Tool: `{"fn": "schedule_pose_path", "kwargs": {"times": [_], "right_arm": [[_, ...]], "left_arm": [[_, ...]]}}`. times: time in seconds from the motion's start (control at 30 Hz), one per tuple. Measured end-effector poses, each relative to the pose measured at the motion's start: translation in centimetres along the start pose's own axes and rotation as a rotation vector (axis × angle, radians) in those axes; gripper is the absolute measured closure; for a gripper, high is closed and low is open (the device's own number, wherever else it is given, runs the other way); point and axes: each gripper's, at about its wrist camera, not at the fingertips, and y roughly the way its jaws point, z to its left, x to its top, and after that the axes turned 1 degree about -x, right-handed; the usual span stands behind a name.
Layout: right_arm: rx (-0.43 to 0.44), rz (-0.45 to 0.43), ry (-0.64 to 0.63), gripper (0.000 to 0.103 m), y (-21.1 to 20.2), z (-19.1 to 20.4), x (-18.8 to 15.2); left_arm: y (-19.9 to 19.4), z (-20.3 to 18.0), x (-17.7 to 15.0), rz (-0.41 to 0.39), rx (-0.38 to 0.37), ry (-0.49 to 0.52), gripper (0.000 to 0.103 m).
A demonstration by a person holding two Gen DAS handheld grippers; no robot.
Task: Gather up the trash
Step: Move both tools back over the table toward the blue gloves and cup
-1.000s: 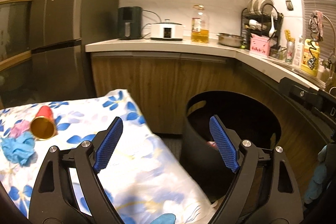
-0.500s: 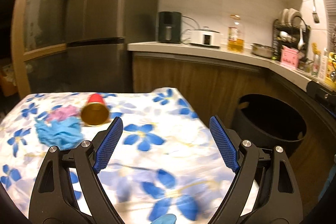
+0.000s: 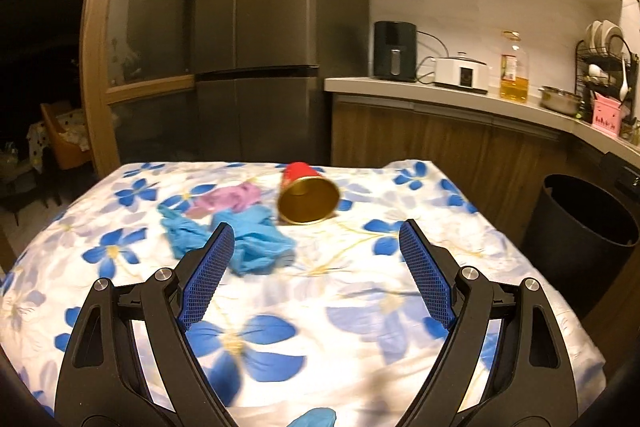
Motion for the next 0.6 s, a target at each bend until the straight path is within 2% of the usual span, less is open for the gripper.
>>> {"fn": "schedule_pose_path", "kwargs": {"times": [0.23,0.6], "right_arm": [[0.060,0.033,-0.035,0.026,1.8,4.2,-0.8],[0.193,0.136,-0.133,0.026,7.3,13.6,-4.2]], "left_arm": [[0.0,3.6,-0.2,-0.002,0.041,-0.023,0.020],[1.3,11.4,0.1,-0.014,0.168,-0.095,0.020]]}}
